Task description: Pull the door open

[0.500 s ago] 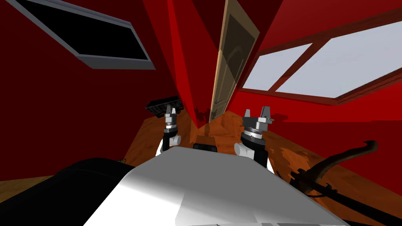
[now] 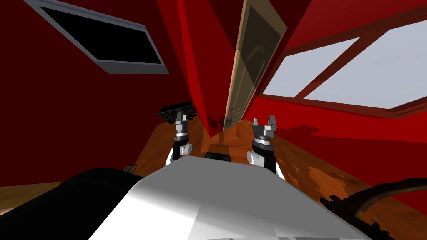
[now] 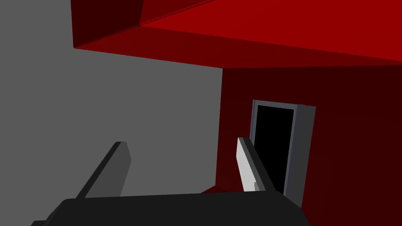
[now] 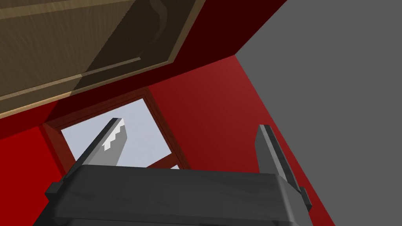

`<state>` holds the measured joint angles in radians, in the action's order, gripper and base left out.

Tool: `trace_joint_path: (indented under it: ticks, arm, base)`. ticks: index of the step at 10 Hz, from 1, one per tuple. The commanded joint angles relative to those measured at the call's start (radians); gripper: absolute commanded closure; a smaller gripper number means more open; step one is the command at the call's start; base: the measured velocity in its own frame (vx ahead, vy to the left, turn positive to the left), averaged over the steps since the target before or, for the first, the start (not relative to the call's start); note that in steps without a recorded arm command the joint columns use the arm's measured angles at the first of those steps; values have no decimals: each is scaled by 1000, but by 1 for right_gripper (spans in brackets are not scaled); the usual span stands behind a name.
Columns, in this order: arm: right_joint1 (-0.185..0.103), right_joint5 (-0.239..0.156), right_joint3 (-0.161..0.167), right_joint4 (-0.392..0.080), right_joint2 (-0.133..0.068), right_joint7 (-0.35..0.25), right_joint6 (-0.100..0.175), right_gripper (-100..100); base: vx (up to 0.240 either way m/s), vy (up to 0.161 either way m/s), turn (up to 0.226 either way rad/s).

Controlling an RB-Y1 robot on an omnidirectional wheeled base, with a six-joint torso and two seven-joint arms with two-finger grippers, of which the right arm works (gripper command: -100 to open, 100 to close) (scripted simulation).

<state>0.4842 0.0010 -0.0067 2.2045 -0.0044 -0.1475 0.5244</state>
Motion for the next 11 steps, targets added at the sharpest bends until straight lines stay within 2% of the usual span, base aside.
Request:
trace_joint_path:
  ticks: [1, 5, 11]
  arm:
    - [-19, -2, 2, -49, -21, -7, 5, -100]
    - [-52, -6, 8, -146, -56, -18, 23, -100]
    - [-112, -12, 18, -319, -114, -37, 55, -100]
  base:
    - [99, -81, 138]
    - [88, -76, 113]
    - [82, -90, 128]
